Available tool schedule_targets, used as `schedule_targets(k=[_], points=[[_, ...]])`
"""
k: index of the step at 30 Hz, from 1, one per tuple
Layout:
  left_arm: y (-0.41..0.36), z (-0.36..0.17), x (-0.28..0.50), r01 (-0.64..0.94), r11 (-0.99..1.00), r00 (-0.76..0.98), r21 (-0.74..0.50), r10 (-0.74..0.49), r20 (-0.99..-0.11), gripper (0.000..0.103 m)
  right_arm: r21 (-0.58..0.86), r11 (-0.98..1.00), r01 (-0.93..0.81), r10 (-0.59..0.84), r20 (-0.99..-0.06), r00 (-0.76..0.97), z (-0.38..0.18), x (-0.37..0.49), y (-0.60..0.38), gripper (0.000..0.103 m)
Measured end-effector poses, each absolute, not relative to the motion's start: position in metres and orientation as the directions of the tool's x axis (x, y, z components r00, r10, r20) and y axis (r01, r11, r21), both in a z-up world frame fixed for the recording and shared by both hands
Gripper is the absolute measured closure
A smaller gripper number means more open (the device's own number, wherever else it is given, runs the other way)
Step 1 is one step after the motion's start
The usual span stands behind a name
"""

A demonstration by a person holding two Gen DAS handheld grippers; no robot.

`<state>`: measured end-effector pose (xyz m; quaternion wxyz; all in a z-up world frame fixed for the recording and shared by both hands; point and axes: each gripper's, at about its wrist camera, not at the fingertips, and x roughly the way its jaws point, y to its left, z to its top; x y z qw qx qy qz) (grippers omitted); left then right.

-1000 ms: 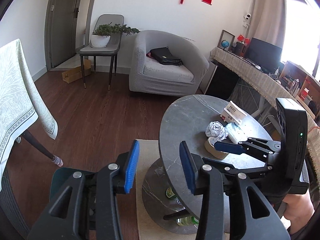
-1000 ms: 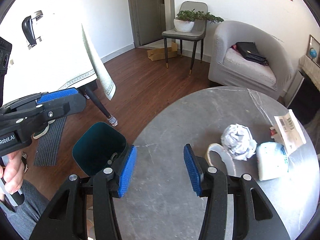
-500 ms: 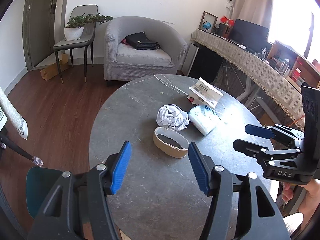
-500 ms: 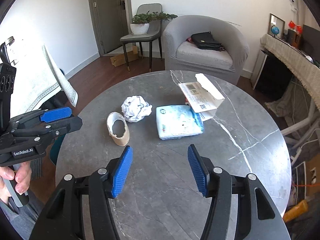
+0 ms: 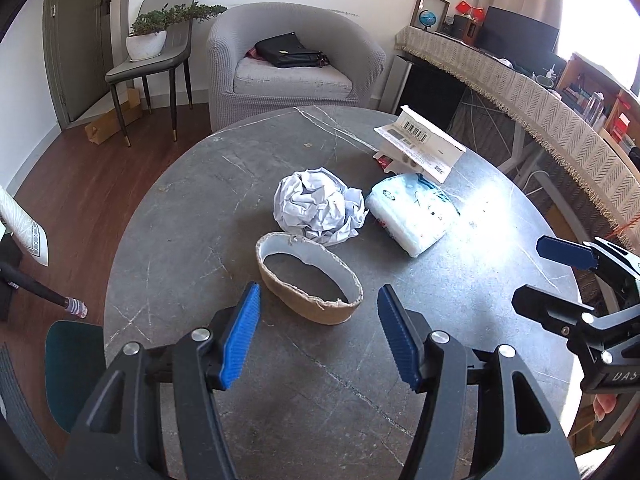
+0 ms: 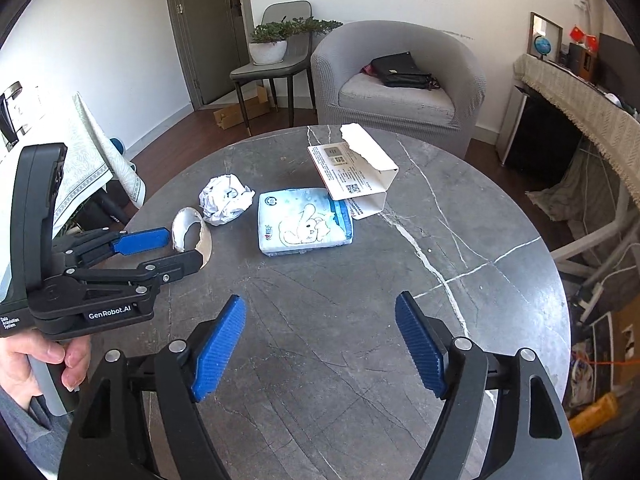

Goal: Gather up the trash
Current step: 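Grasp the brown tape core with the left gripper while the right grasps the blue tissue pack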

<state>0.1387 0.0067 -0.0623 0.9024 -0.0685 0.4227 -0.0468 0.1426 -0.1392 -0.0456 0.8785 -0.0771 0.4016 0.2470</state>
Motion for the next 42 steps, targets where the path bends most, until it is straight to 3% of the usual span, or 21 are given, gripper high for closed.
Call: schedule_targets(k=[6, 13, 23, 42], points=[[0.011, -0.064, 0.146, -0.018, 0.985, 0.640, -0.172, -0.121, -0.758, 0.041, 0.072, 0.851, -0.521, 0.388, -0.753, 0.531, -0.052, 0.153, -0.132, 0.024], [0.014, -0.060, 0.143, -0.023, 0.988, 0.649, -0.154, -0.102, -0.754, 0.067, 0.060, 0.825, -0.562, 0.404, -0.758, 0.512, -0.057, 0.162, -0.115, 0.021], [0.028, -0.053, 0.136, -0.031, 0.984, 0.661, -0.173, -0.110, -0.743, 0.070, 0.044, 0.818, -0.574, 0.394, -0.770, 0.502, -0.062, 0.176, -0.099, 0.014], [0.062, -0.040, 0.110, -0.031, 0.982, 0.673, -0.184, -0.115, -0.730, 0.070, 0.060, 0.842, -0.537, 0.376, -0.778, 0.503, -0.069, 0.204, -0.077, 0.013]])
